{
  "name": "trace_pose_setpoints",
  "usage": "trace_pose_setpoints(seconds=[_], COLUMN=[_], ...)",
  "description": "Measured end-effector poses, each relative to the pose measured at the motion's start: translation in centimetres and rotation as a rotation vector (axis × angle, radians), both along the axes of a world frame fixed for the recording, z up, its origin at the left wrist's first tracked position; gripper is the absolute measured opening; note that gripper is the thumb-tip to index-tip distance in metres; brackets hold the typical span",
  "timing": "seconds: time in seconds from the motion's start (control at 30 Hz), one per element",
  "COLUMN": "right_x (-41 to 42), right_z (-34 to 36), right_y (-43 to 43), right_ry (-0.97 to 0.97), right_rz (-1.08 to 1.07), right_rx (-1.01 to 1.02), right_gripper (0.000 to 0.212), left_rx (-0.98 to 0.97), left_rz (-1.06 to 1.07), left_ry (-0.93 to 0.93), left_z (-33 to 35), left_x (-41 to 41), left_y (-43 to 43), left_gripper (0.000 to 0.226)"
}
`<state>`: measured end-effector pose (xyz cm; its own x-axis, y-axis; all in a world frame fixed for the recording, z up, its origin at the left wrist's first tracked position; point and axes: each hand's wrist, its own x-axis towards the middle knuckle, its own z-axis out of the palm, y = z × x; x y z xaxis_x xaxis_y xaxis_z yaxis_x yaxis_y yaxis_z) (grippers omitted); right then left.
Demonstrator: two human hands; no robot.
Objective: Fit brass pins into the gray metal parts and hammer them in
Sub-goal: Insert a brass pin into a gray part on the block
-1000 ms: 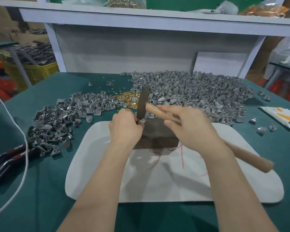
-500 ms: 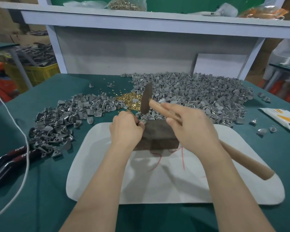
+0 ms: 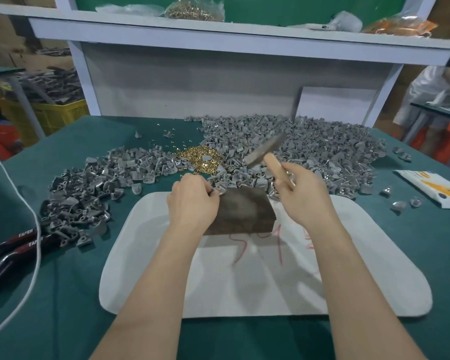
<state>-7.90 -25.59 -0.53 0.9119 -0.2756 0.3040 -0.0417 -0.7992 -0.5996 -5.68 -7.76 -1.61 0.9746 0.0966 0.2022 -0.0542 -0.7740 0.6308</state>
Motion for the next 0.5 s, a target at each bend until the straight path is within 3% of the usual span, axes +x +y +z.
trace_pose_setpoints(seconds=[0.13, 0.23, 0.3, 0.4, 0.5], right_x=[0.6, 1.1, 1.2, 1.1, 1.5], right_z=[-1.9, -2.6, -2.4, -0.8, 0.5], right_y=[-1.3, -1.1, -0.7, 0.9, 3.7], right_ry=[0.214, 0.266, 0.218, -0.061, 0.009], right_rz=[-0.055, -0.062, -0.078, 0.05, 0.321], right_rx=[-0.021, -0.055, -0.092, 0.002, 0.078], right_gripper=[0.025, 0.022, 0.027, 0.029, 0.025], left_rx=[-0.048, -0.122, -0.149, -0.184, -0.245], left_rz=[-0.026, -0.058, -0.076, -0.108, -0.134], left_ry=[-0.002, 0.004, -0.002, -0.042, -0.072], left_z=[0.1, 0.3, 0.4, 0.4, 0.5], left_x=[-0.1, -0.2, -0.4, -0.5, -0.6], left_y=[-0.1, -0.2, -0.3, -0.6, -0.9], left_gripper=[0.02, 0.018, 0.016, 0.011, 0.008])
